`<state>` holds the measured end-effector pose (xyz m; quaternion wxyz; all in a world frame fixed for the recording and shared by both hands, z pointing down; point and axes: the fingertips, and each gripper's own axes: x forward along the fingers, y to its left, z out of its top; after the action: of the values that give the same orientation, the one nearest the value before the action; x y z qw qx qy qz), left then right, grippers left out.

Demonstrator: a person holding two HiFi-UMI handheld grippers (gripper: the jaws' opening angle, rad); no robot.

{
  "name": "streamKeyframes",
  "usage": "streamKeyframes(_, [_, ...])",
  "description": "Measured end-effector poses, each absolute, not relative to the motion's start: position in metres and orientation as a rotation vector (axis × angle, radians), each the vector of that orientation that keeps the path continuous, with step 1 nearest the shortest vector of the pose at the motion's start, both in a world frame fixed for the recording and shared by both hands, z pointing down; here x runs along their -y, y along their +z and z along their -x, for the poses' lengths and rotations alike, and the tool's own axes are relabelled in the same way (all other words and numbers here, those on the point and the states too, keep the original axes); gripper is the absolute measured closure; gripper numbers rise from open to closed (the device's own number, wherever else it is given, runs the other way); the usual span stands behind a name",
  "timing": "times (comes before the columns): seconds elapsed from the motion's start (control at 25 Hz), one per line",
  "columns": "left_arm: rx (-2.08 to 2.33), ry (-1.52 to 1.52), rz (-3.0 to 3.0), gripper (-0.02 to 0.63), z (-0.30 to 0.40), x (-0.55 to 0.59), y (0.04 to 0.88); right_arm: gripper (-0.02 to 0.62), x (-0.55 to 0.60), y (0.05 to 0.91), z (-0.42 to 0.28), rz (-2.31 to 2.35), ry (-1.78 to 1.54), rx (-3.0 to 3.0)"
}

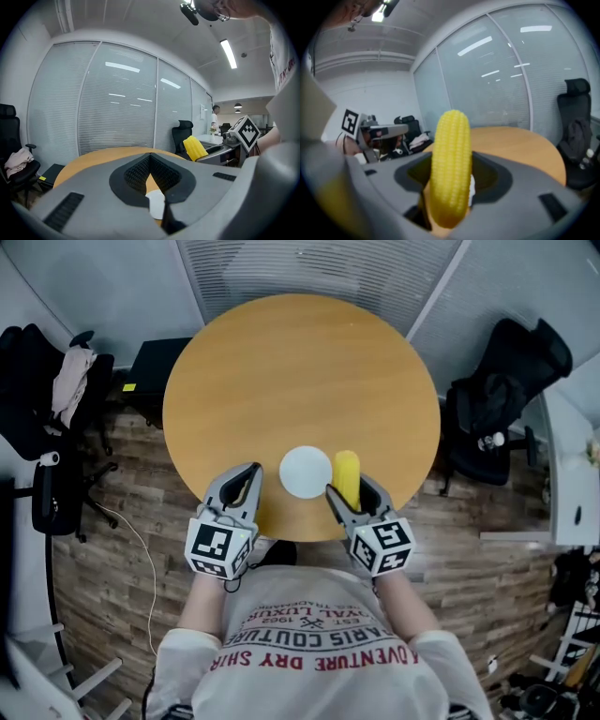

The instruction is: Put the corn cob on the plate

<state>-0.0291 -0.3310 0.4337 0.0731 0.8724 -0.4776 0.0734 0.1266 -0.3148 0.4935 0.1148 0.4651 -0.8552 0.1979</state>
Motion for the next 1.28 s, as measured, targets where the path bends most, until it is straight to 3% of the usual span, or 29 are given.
streamKeyframes(0.72, [1.28,0.261,-2.588,0.574,0.042,0.407,0.513,0.331,0.381,0.658,-0.093,-1.117,0.806,2.183])
streamKeyframes(1.28, [1.259,0.317,-2.527,0.574,0.052,0.415,0.54,0.331,0.38,0.724,-0.074,-1.018,0.825,2.03])
